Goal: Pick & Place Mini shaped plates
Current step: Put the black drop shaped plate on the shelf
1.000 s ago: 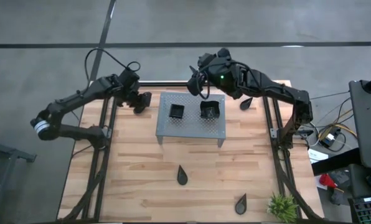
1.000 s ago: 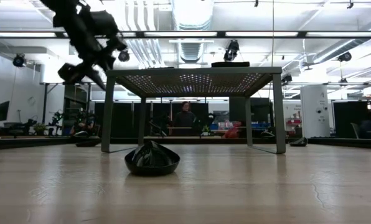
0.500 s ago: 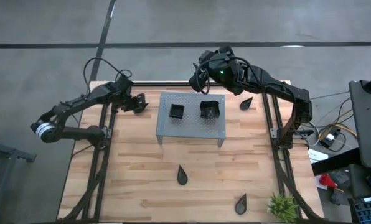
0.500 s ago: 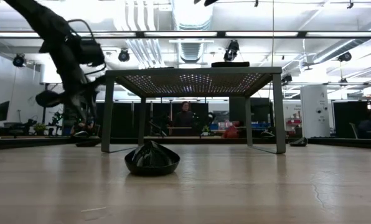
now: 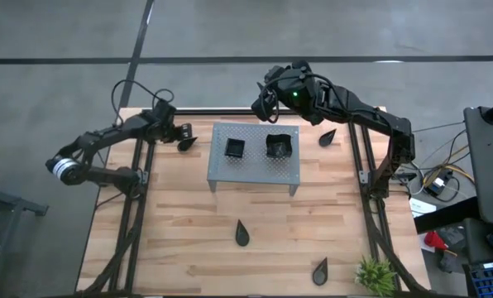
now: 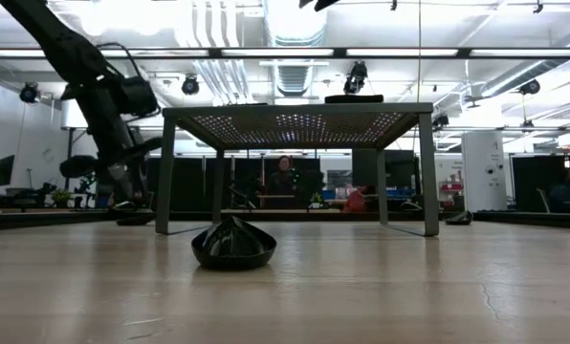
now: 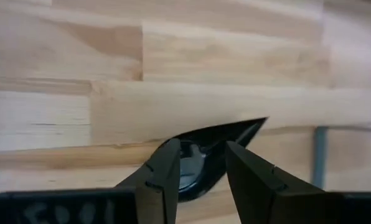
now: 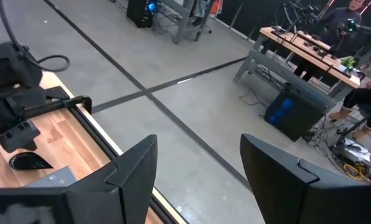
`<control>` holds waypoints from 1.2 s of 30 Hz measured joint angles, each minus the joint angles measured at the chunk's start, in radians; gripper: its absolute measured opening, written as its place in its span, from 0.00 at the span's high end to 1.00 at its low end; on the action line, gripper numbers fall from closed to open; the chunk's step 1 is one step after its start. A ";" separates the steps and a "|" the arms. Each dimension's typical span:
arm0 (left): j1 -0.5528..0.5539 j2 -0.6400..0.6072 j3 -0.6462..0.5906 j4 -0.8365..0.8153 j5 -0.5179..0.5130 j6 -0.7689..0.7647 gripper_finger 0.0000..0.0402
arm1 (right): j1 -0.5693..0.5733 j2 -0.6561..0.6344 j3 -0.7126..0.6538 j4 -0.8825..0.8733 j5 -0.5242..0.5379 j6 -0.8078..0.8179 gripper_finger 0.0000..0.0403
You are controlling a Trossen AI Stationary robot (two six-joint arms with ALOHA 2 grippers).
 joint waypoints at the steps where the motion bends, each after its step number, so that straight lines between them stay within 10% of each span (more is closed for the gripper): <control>1: 0.002 0.014 0.000 -0.002 0.004 0.018 0.70 | 0.000 0.000 0.000 0.000 0.000 0.000 0.44; 36: 0.000 0.105 -0.001 0.021 -0.006 0.408 0.70 | -0.005 0.000 0.000 0.002 0.000 0.053 0.44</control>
